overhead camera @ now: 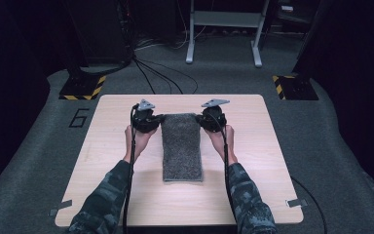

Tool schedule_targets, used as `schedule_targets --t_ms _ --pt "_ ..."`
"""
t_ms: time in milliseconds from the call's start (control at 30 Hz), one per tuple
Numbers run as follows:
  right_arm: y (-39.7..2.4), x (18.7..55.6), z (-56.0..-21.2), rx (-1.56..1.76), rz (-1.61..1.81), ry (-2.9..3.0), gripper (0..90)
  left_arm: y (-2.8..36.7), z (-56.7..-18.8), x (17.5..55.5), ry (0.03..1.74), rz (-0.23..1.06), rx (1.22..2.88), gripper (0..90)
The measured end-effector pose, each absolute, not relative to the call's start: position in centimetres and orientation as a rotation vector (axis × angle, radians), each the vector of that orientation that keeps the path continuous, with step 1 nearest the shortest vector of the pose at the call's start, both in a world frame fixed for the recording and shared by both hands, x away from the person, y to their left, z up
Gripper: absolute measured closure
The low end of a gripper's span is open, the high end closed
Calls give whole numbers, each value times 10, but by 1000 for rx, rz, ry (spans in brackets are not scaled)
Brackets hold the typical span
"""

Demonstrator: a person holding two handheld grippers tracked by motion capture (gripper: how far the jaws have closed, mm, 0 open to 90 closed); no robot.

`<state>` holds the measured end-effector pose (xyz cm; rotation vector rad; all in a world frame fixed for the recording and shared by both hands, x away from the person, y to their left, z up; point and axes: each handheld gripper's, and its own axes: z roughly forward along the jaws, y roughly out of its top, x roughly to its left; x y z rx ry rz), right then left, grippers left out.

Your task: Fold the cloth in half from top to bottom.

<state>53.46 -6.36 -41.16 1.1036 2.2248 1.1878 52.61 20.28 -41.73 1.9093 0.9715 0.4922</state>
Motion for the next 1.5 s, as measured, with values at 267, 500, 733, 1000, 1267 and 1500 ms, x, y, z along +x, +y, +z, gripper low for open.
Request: schedule_targets --t_ms 267,500,733,1000,1267,1500 --pt "-64 525 -417 1075 1189 2240 873 204 -423 518 964 478 1917 871" --pt "-66 517 -422 1066 1188 2262 873 206 -423 510 950 441 1921 871" --pt "-68 504 -425 1050 1187 2280 873 206 -431 498 932 428 1946 871" --pt "-72 487 -434 1054 1197 2296 872 202 -443 486 927 387 1968 871" --pt "-76 472 -444 1050 1196 2318 871 202 -454 469 934 350 1959 871" --pt "-74 459 -455 1028 1200 2337 869 201 -461 457 934 335 1968 870"
